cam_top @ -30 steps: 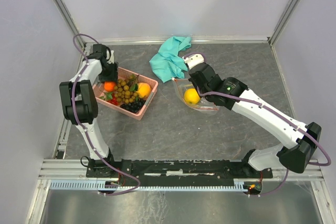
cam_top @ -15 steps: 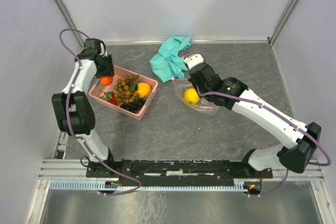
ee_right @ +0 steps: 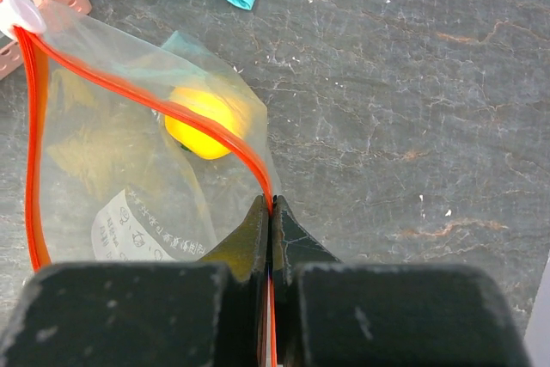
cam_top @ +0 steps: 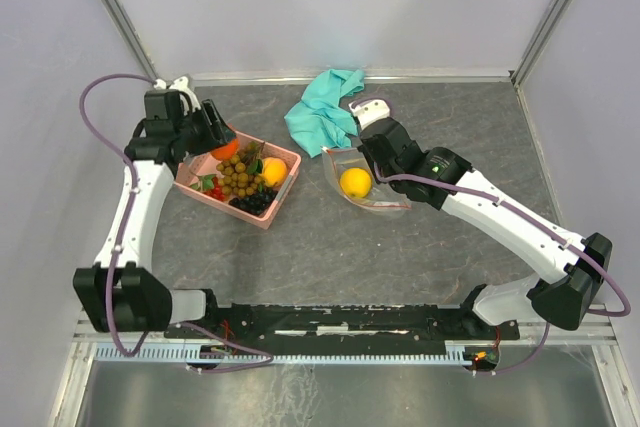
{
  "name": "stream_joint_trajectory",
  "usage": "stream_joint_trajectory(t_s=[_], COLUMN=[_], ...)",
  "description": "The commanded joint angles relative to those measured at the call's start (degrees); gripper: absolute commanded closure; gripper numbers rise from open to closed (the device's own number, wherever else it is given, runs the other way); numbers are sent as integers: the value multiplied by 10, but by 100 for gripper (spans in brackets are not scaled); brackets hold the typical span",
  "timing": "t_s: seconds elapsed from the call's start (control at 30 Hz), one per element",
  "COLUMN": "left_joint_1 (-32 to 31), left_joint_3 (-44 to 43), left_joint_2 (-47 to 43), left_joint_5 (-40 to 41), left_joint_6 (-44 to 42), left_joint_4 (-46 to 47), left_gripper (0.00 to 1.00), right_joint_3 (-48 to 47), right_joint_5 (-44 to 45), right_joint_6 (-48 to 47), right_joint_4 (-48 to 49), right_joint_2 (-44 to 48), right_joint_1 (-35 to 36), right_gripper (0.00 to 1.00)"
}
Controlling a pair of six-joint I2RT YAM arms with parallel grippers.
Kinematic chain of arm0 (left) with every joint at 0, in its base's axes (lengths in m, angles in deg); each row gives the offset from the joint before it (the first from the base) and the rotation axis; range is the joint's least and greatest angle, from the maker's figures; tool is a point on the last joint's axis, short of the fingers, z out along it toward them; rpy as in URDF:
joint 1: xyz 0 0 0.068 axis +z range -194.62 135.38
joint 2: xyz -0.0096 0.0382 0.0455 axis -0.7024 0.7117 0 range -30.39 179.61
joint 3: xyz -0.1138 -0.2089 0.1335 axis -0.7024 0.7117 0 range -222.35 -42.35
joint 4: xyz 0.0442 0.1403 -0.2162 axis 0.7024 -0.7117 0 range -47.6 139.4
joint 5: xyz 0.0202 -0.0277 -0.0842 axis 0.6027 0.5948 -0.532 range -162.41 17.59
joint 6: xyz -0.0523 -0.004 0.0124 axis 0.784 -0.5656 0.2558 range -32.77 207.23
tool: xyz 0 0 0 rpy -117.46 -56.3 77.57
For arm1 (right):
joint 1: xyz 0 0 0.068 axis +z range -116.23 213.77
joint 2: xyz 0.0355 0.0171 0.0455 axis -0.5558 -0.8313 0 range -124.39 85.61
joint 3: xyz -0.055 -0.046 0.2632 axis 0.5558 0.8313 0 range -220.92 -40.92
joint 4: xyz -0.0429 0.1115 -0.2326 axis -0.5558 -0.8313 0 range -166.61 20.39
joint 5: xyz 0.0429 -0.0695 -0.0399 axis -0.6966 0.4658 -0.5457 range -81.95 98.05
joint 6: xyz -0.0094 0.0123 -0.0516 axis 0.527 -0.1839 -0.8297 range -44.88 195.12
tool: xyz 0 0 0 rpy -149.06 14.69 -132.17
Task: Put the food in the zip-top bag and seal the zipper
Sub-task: Place the fake fruit in the zipper food storage bag.
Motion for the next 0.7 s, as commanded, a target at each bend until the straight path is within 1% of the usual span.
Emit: stream_joint_trajectory(t_s=[0.0,0.2,0.33,0.47,0.67], left_joint_1=[-48,-151,-218,-247,-278], left_joint_3=[45,81,111,136,149], left_joint_2=[-71,-123,-155,-177,-184], left_joint_5=[-70,-33,4,22,16], left_joint_6=[107,194,253,311,374], left_joint_4=[76,118,173,212,255], left_gripper=[52,53,54,55,56], right_joint_3=[-12,-29,-37,-48,-56], right_joint_5=[26,62,90,107,100], right_joint_6=[37,96,130,160,203], right_joint_4=[25,1,-6,-5,10], right_joint_2=[6,-3,-4,-12,-29], right_joint_1=[-3,-3,-3,-3,-3], right_gripper=[98,98,98,98,98])
